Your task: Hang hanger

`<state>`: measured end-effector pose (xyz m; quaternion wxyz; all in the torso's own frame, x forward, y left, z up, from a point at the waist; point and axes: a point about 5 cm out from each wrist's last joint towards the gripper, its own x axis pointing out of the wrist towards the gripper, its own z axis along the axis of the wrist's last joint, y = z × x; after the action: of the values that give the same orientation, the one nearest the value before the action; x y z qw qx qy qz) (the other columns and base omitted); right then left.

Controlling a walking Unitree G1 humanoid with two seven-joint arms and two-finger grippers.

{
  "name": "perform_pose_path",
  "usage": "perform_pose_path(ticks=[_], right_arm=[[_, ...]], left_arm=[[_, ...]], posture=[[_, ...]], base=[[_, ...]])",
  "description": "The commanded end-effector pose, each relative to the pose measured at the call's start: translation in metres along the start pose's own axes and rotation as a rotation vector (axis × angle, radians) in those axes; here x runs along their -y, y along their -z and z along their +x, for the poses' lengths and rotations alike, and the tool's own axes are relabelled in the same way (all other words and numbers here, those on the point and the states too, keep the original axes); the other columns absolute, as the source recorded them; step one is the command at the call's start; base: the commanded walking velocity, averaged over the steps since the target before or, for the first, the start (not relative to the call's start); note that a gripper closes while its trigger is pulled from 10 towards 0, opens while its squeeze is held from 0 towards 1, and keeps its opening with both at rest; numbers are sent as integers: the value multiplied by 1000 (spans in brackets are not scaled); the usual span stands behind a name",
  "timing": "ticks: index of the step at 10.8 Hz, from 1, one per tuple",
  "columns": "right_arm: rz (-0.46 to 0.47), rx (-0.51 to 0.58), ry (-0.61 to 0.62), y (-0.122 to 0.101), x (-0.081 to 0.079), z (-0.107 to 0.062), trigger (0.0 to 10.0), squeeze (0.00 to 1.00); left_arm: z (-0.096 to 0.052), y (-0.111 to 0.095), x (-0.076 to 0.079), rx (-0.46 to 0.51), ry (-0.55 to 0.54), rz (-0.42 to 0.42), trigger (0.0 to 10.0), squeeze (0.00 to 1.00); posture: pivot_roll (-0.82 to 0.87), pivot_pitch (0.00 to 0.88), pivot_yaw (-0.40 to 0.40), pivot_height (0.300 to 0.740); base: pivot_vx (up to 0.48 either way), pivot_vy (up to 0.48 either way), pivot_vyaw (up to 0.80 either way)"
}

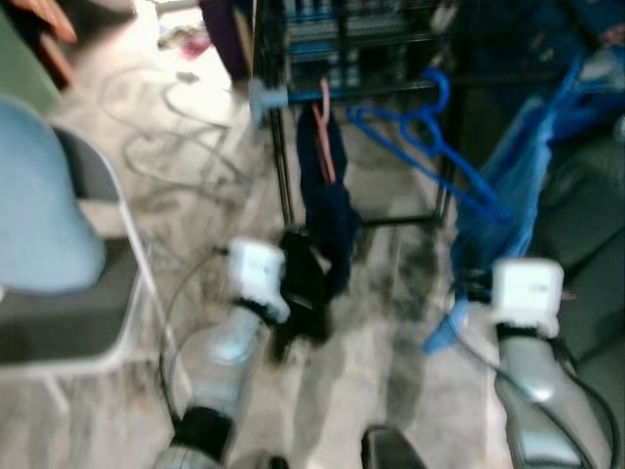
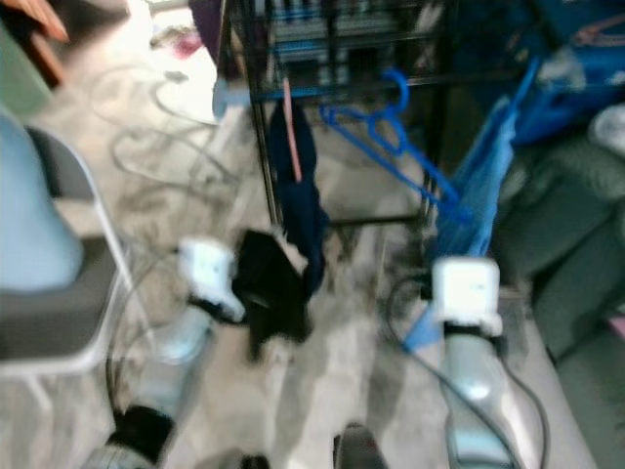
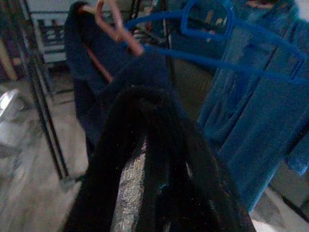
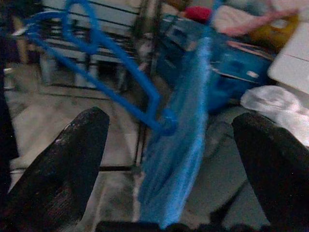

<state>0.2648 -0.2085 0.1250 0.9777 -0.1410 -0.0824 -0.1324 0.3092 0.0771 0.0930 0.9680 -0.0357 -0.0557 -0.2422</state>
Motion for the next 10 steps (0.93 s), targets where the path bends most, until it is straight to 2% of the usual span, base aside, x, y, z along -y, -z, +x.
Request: perform_pose_path(ticks=[1, 7, 10], right_arm=[[3, 4, 4, -3, -4, -2, 10000, 0], [-18, 9, 15, -3, 3, 2, 10000, 0], [-68, 50, -29, -12, 2, 5, 10000, 0]], left_arm=[[-3, -3, -10, 6, -18, 30, 10000, 0], [-4, -1, -9, -7, -3, 28, 10000, 0], [-8, 1, -10, -9, -6, 24, 10000, 0]], posture=[[-203, 204, 72, 740], [-206, 200, 73, 740], [-202, 206, 77, 740]], base=[[289, 0, 0], [286, 0, 0], [0, 0, 0]])
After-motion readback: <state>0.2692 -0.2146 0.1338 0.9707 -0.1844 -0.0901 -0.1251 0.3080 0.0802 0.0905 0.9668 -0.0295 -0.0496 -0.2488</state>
